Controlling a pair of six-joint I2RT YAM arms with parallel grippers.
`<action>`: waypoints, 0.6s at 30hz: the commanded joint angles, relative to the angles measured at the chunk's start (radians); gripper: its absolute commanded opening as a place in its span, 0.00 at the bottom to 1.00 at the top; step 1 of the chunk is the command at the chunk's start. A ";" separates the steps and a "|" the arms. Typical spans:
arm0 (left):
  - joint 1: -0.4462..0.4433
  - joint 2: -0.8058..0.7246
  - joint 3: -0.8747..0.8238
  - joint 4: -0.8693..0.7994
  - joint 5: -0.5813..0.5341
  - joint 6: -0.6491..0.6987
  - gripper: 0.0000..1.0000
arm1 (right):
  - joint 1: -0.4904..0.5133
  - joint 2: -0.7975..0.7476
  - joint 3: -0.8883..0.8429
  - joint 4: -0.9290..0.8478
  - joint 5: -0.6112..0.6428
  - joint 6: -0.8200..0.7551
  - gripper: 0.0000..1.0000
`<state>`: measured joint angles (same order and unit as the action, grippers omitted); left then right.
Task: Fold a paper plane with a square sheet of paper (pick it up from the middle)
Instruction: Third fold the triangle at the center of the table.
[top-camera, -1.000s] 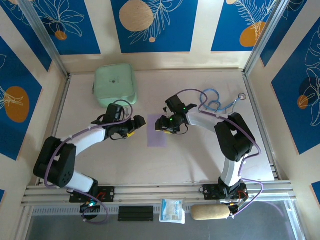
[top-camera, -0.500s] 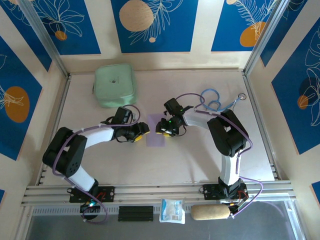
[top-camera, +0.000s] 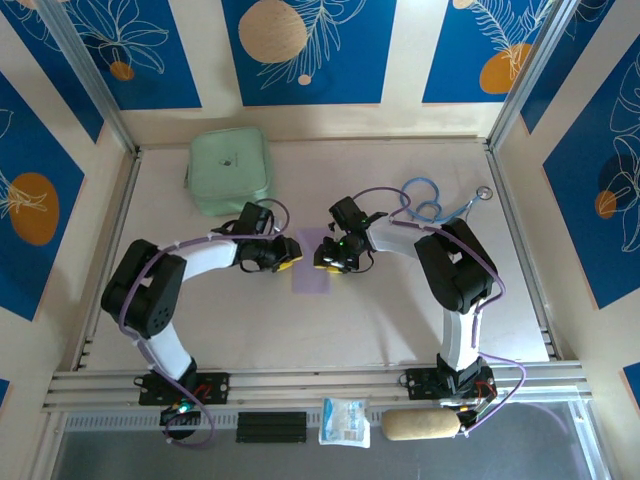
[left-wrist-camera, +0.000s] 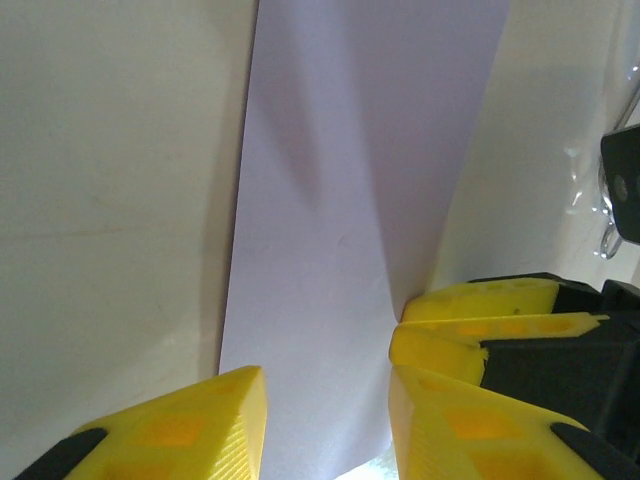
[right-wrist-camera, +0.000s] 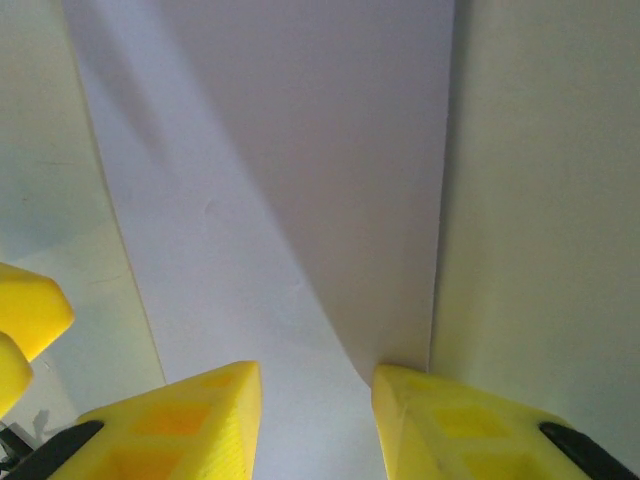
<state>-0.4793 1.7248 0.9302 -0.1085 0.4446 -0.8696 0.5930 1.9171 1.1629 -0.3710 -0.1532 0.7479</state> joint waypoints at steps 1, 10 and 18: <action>-0.005 0.041 0.049 -0.076 -0.023 0.056 0.37 | -0.003 0.047 -0.032 -0.055 0.040 -0.016 0.38; -0.005 0.094 0.086 -0.101 -0.032 0.081 0.39 | -0.004 0.052 -0.034 -0.055 0.040 -0.018 0.37; -0.005 0.120 0.091 -0.100 0.041 0.099 0.36 | -0.005 0.059 -0.036 -0.051 0.034 -0.013 0.37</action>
<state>-0.4778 1.8252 0.9985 -0.1780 0.4442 -0.8009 0.5903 1.9209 1.1629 -0.3717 -0.1574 0.7475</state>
